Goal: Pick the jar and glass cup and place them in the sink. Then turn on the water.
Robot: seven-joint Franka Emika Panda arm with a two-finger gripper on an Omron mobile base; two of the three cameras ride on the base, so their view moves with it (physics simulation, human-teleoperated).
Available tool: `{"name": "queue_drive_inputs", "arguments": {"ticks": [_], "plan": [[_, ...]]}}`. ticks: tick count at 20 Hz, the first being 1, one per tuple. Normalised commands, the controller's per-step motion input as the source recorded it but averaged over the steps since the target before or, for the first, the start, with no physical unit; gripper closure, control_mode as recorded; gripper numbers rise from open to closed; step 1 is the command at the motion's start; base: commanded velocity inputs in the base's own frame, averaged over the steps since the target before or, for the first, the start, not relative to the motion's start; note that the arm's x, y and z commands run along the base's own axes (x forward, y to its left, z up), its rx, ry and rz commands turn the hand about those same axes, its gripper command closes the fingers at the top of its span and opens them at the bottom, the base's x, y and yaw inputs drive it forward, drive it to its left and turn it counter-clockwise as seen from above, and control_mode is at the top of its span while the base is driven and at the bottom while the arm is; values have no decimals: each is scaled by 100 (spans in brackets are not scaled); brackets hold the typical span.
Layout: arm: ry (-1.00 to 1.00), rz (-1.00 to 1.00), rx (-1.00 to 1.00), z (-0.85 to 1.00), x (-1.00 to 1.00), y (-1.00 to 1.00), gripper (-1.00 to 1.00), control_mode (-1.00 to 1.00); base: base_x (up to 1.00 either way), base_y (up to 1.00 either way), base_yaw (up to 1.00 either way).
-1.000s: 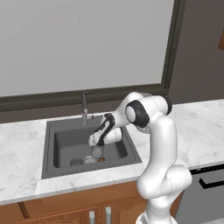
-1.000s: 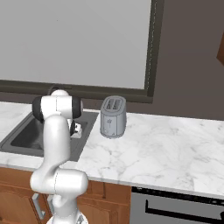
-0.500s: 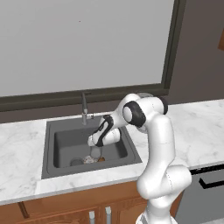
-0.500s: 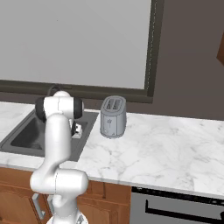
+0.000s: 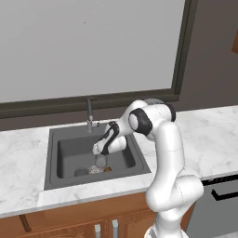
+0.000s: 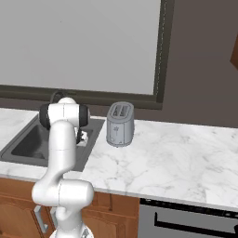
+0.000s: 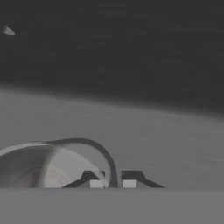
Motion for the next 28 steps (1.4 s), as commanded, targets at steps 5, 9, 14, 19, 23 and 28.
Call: {"name": "queue_drive_inputs", "arguments": {"ticks": [5, 9, 14, 19, 23, 28], "plan": [[0, 0, 0, 0, 0, 0, -100, -100, 0, 0, 0], [0, 0, 0, 0, 0, 0, -100, -100, 0, 0, 0], [0, 0, 0, 2, 0, 0, -100, -100, 0, 0, 0], [-5, 0, 0, 18, 0, 0, -100, -100, 0, 0, 0], [-13, 0, 0, 34, -6, 0, -100, -100, 0, 0, 0], [-20, 0, 0, 34, -12, 0, -100, -100, 0, 0, 0]]}}
